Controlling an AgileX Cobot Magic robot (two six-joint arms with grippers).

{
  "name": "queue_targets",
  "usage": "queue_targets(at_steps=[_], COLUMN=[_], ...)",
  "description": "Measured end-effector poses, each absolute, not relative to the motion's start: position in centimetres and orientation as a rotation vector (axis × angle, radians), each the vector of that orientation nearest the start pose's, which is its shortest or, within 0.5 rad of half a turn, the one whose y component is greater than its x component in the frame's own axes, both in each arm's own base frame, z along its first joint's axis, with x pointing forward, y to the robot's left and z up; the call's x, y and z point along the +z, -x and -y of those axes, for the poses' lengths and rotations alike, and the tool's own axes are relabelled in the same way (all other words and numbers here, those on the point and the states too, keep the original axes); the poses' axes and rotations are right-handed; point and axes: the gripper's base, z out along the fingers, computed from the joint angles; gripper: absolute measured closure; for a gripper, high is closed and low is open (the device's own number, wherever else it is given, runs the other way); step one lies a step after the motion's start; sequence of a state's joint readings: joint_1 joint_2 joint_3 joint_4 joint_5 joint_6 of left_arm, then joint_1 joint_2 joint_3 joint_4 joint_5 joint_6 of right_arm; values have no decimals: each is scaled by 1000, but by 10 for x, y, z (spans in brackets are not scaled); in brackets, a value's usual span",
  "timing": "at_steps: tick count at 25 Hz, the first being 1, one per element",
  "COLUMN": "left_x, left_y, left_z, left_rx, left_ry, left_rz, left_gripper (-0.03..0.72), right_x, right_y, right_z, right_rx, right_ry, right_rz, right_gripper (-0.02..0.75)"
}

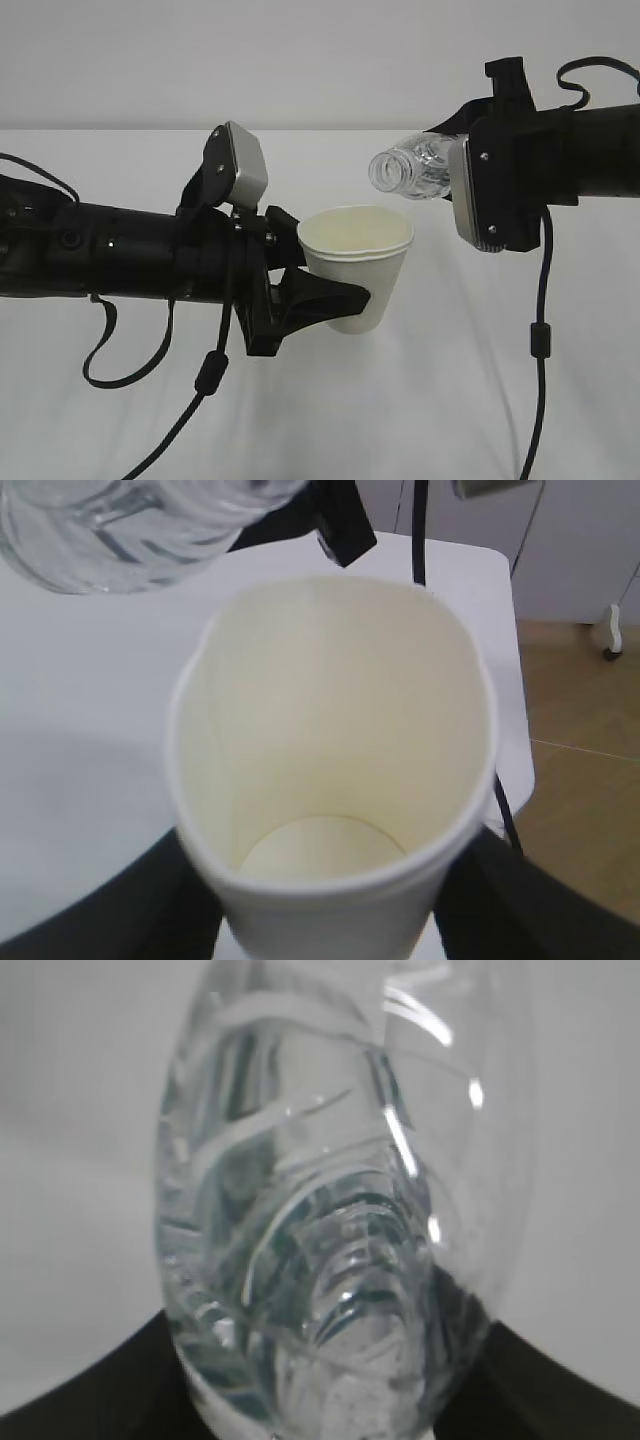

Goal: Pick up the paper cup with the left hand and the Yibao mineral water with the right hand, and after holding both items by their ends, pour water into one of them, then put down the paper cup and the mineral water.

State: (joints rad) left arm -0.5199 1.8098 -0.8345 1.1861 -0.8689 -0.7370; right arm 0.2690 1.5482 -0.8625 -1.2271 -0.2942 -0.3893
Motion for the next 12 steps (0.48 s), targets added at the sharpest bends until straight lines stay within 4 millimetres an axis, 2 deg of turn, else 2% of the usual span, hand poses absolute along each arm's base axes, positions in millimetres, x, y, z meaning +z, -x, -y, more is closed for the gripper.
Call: queue_targets(at_steps=[5, 12], left_x=[179, 179], left_y=[-260, -260], left_z=[224, 224], left_rx=[-964, -964], left_ry=[-1217, -1219], left_rz=[-1607, -1606], left_gripper=[246, 262], right_x=[241, 241], right_y=[-310, -310], right_z=[-111, -111], right_rx=[-561, -589], right_ry=[1802, 1831], right_rz=[-1068, -1028], right_gripper=[311, 312])
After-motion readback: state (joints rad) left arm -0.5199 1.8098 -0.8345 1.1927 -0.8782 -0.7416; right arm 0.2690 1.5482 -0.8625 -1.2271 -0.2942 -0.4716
